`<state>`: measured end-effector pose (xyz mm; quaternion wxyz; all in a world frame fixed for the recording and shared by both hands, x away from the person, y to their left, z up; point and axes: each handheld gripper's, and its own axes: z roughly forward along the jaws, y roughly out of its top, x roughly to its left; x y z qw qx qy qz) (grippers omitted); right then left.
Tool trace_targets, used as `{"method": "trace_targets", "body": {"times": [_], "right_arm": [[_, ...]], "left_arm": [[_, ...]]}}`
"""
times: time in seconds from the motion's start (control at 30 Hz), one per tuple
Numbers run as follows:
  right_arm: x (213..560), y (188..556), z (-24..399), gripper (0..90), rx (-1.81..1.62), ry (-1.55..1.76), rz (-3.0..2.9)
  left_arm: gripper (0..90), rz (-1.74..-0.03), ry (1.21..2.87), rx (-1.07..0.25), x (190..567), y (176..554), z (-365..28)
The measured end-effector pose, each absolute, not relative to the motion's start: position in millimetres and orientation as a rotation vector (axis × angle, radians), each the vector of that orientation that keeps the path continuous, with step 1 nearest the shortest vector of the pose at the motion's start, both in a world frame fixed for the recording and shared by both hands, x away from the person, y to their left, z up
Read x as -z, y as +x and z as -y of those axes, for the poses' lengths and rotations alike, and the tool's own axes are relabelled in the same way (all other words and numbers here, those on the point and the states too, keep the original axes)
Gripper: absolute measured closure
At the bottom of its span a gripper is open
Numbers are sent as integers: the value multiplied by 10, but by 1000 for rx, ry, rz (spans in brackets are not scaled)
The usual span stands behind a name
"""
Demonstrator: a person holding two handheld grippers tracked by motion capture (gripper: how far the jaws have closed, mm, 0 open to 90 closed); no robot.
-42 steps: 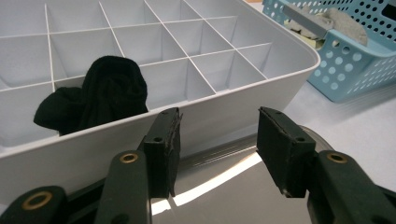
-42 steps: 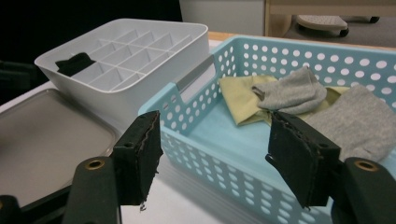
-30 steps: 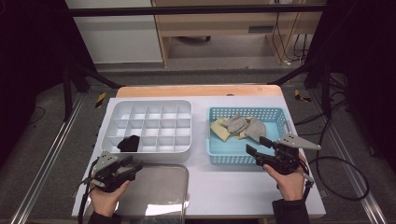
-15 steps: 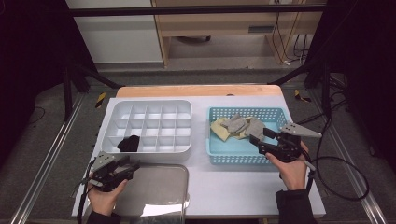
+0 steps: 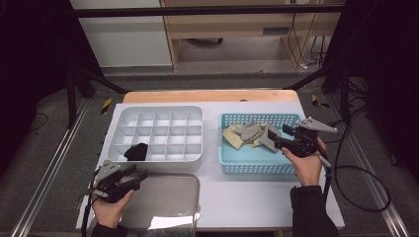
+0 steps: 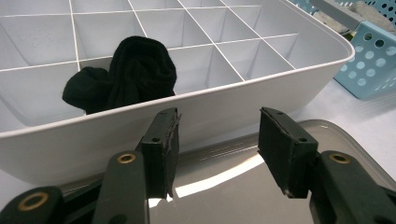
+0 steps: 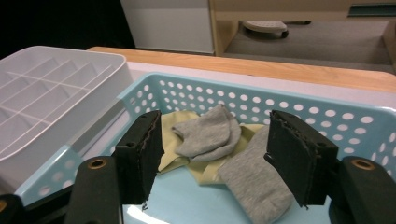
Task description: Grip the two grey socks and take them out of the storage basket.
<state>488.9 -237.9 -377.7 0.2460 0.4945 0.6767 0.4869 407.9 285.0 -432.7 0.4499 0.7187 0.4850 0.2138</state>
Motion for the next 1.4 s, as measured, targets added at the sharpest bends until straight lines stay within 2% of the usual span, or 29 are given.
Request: {"method": "trace_targets", "body": {"times": [0.67,1.07,1.4], "right_arm": [[3730,5299,2321,374,-1286,1380,-1802],[3932,5531,2307,374,-1231,1395,-1802],[4159,5679,2326,326,-1108,1462,-1859]], "left_arm": [[470,-1203,1768,-540,4331,4075,-2852],[476,-1200,1743,-548,4314,4061,-2874],[477,-1198,1746,-550,4318,4061,-2871]]}}
